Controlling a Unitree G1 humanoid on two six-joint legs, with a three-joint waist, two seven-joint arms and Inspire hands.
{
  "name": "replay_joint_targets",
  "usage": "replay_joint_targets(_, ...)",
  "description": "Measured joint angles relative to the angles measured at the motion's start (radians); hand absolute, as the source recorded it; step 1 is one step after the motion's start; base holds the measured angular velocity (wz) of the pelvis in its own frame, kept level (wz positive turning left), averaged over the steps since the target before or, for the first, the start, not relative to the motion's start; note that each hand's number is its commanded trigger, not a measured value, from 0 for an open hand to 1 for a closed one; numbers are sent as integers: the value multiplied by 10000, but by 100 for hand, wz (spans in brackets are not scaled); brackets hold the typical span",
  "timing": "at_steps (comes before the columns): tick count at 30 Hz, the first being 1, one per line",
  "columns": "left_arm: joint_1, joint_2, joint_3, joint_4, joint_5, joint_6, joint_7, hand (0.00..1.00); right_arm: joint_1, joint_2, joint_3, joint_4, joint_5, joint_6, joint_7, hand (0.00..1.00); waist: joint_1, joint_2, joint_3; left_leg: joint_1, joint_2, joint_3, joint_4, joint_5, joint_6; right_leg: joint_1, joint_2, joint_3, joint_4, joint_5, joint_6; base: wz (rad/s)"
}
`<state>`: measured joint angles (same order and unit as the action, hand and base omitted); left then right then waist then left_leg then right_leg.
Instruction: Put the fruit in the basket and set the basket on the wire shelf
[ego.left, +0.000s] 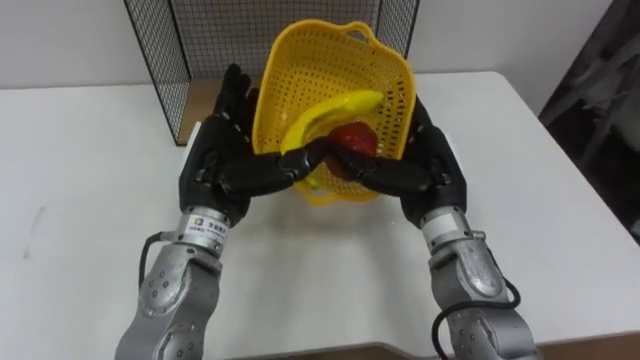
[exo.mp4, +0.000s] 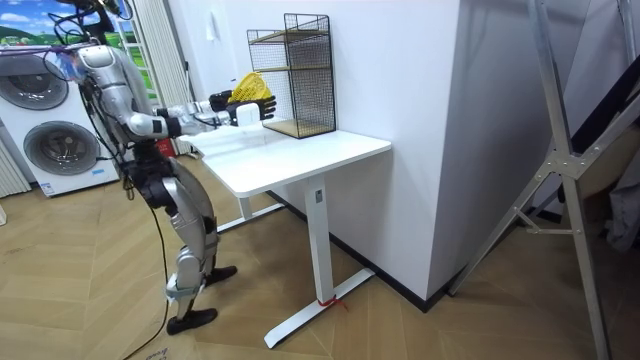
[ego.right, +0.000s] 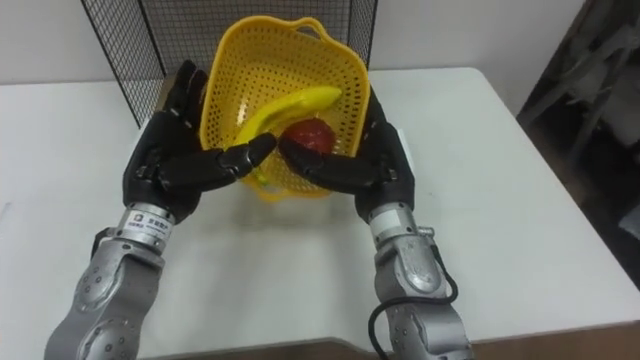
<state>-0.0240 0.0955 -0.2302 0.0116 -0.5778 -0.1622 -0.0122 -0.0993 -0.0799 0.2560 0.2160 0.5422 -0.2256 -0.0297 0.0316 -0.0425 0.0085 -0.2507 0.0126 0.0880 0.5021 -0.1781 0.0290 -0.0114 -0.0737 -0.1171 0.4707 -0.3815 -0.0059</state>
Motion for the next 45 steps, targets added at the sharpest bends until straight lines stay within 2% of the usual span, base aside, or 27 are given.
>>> replay_joint_targets(4, -16, -11, -19, -29, 26, -1, 0, 0, -4, -17, -44, -79, -2, -3, -2, 0, -35, -18, 30, -17, -365, 49, 156, -368, 191, 127, -370, -114, 149, -319, 252, 15)
replay_joint_targets(6, -17, -21, -53, -35, -11, 0, 0, 0, -6, -65, -35, -141, -3, -30, -34, 0, -22, -106, 60, 111, -769, 182, 147, -599, 431, 2, -861, -247, 1074, -543, 529, 12)
replay_joint_targets(7, -17, -20, -59, -36, -8, 0, 0, 0, 0, -62, -28, -141, -3, -30, -48, 0, -29, -130, 75, 151, -847, 243, 148, -657, 502, -166, -996, -269, 1562, -532, 548, 12)
replay_joint_targets(8, -23, -20, -66, -54, 15, 0, 0, 0, 0, -58, -22, -155, -4, -35, -132, 0, -29, -225, 129, 249, -1045, 309, 154, -749, 623, -551, -1319, -252, 2627, -413, 641, 16)
replay_joint_targets(9, -30, -40, -85, -68, 10, 1, 0, 0, -1, -59, -31, -155, -3, -41, -176, 0, -14, -288, 137, 385, -1163, 375, 158, -852, 746, -910, -1532, -206, 3424, -122, 654, 16)
replay_joint_targets(10, -39, -62, -93, -68, 4, 1, 0, 0, -2, -59, -33, -155, 5, -42, -209, 0, -8, -287, 136, 440, -1172, 355, 167, -887, 788, -1025, -1557, -183, 3705, 82, 701, 16)
replay_joint_targets(11, -72, -77, -99, -68, 10, -3, 1, 0, 3, -47, -45, -153, 8, -41, -240, 0, 1, -230, 150, 590, -1162, 168, 137, -967, 848, -1227, -1499, -148, 4080, 506, 702, 13)
replay_joint_targets(12, -114, -79, -99, -68, 9, -33, 1, 0, -4, -54, -86, -155, 5, -45, -234, 0, -51, -161, 181, 713, -1072, 16, 85, -1019, 872, -1329, -1283, -106, 4083, 382, 730, 12)
replay_joint_targets(13, -133, -79, -99, -68, 15, -81, 1, 0, -21, -59, -101, -156, 5, -47, -220, 0, -50, -131, 186, 732, -1014, -29, 31, -1019, 872, -1442, -1142, -119, 3915, 189, 667, 15)
replay_joint_targets(14, -183, -78, -98, -68, 13, -146, 1, 0, -47, -26, -134, -161, -10, -49, -217, 0, -48, -65, 223, 776, -912, -124, -72, -1015, 877, -1651, -905, -168, 3303, -36, 589, 13)
replay_joint_targets(16, -203, -71, -80, -67, 7, -155, 1, 0, -55, -79, -126, -160, -12, -40, -216, 0, -8, -80, 214, 886, -947, -149, -194, -1016, 883, -1823, -692, -239, 1796, 33, 525, 12)
replay_joint_targets(17, -215, -66, -84, -65, 3, -153, 2, 0, -92, -110, -128, -158, -10, -25, -219, 0, -33, -56, 222, 928, -1005, -176, -203, -1026, 889, -1858, -552, -190, 958, 714, 415, 26)
replay_joint_targets(18, -210, -95, -138, -50, 1, -106, 2, 0, -98, -131, -124, -123, -1, 31, -257, 0, -129, 72, 156, 1008, -1020, -358, -345, -1026, 886, -1741, -466, -200, 732, 866, 378, 22)
replay_joint_targets(20, -277, -88, -126, -49, 9, -106, 2, 0, -304, -180, -113, 16, 10, 103, -330, 0, -90, 173, 139, 1111, -950, -377, -570, -967, 838, -1516, -404, -243, 437, 1011, 320, 5)
replay_joint_targets(27, -286, -136, -91, -33, 35, 145, 4, 0, -693, -221, -235, 91, 47, 519, -366, 0, -16, 180, 128, 1721, -702, -306, -1315, -832, 732, -761, 14, -258, -693, 1427, 244, -7)
replay_joint_targets(32, -347, -137, -8, 105, 115, 351, 5, 0, -1014, -230, -258, 96, -19, 641, -424, 0, -6, 189, 131, 1795, -541, -201, -1562, -719, 687, -554, 172, -223, -1348, 1798, 203, -8)
replay_joint_targets(36, -1010, -314, 250, 948, 173, 824, 6, 0, -1301, -269, -445, 135, -87, 1098, -539, 0, -11, 217, 131, 2107, -524, -205, -1894, -600, 683, -183, 259, -244, -1800, 2017, 200, 0)
replay_joint_targets(39, -1304, -325, 310, 1163, 221, 1156, 7, 0, -1479, -231, -450, 194, -374, 1202, -630, 0, -12, 223, 139, 2259, -528, -217, -2039, -504, 678, -4, 262, -258, -2002, 2111, 201, 0)
replay_joint_targets(43, -1537, -327, 347, 1375, 225, 1407, 12, 0, -1703, -202, -457, 535, -355, 1340, -785, 0, -43, 226, 137, 2327, -529, -280, -2052, -503, 677, 98, 290, -337, -2024, 2115, 197, 4)
replay_joint_targets(45, -1642, -336, 341, 1448, 235, 1616, 20, 0, -2003, -136, -534, 934, -360, 1652, -1125, 0, -77, 226, 137, 2324, -535, -336, -2120, -452, 656, 135, 294, -412, -2142, 2177, 181, 8)
